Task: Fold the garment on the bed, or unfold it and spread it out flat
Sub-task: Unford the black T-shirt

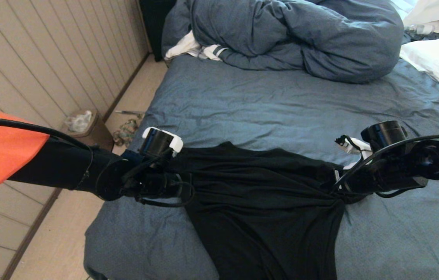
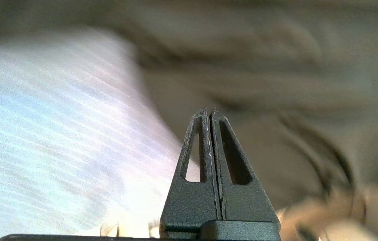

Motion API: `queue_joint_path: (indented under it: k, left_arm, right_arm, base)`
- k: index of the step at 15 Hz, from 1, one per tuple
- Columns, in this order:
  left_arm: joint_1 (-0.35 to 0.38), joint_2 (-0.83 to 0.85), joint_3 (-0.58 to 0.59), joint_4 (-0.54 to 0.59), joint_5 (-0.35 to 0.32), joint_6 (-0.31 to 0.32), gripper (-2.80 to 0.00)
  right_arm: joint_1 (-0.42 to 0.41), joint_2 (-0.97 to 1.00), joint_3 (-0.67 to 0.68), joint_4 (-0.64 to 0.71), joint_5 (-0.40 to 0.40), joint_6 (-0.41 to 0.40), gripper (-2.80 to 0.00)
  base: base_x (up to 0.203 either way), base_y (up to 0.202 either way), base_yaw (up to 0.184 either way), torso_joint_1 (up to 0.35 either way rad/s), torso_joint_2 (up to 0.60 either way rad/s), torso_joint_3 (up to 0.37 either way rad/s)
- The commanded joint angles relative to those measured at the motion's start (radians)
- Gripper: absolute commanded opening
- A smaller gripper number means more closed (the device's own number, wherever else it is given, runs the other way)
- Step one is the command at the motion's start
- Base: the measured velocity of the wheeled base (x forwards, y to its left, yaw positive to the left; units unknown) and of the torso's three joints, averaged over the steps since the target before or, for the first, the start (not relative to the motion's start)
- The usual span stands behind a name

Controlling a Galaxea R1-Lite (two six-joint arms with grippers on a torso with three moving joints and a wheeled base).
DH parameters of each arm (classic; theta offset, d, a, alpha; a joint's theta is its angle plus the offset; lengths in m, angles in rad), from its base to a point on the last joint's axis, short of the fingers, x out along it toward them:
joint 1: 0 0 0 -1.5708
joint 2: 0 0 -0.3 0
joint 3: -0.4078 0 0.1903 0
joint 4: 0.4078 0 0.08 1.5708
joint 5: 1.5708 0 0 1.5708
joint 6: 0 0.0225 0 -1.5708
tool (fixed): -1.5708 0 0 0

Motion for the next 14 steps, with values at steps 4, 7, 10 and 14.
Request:
queue_joint_path:
  k: [4, 7, 10, 14]
  left_arm:
    - [-0.202, 0.021, 0.029, 0.057, -0.003, -0.045, -2.80]
    - [-0.239, 0.099, 0.021, 0.051, 0.001, -0.054, -2.80]
    - [-0.229, 0.176, 0.004, -0.031, 0.029, -0.060, -2.80]
    - [-0.176, 0.274, 0.017, -0.142, 0.118, -0.066, -2.80]
  right_arm:
    - [0.060, 0.043, 0.086, -0.003, 0.067, -0.004, -2.80]
    - [0.108, 0.070, 0.131, -0.038, 0.070, -0.005, -2.80]
    - [0.144, 0.095, 0.147, -0.084, 0.068, 0.002, -2.80]
    - [0.158, 0.148, 0.137, -0.091, 0.065, 0.001, -2.80]
  base:
    - [0.000, 0.000, 0.000, 0.000, 0.00, 0.000]
    - [0.000, 0.000, 0.000, 0.000, 0.00, 0.000]
    - [0.000, 0.000, 0.000, 0.000, 0.00, 0.000]
    - [0.000, 0.000, 0.000, 0.000, 0.00, 0.000]
